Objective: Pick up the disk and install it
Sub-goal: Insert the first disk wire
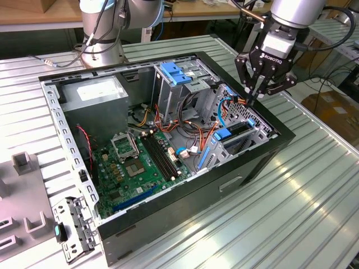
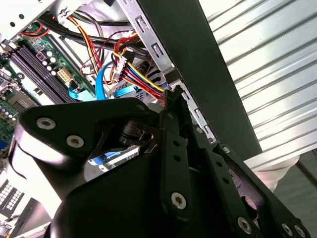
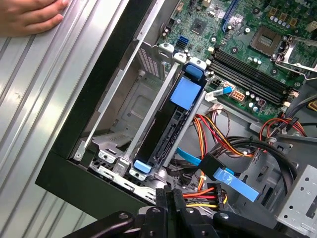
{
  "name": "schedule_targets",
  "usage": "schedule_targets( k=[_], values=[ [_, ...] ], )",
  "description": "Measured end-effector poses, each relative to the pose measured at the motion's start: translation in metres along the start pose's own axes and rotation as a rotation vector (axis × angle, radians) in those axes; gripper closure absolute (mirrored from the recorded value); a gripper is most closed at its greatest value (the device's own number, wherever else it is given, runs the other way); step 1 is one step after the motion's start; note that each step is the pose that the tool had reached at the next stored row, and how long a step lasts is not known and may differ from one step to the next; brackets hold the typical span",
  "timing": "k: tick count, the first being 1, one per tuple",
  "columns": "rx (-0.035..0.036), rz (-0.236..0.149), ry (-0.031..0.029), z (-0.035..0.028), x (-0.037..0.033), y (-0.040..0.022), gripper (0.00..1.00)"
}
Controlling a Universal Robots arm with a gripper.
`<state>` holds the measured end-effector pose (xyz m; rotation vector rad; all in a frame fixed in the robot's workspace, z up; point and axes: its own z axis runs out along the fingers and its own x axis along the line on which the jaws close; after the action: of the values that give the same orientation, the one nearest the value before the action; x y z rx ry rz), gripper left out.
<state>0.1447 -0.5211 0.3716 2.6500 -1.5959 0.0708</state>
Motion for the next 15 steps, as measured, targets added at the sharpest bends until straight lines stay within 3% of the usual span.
schedule_targets(
  k=[11,15],
  values=[
    [-0.0002,0.003,-0.0001,0.0,0.0,0.0,0.84],
    [-0.0037,0.058,-0.0009,0.0,0.0,0.0,0.84]
  ],
)
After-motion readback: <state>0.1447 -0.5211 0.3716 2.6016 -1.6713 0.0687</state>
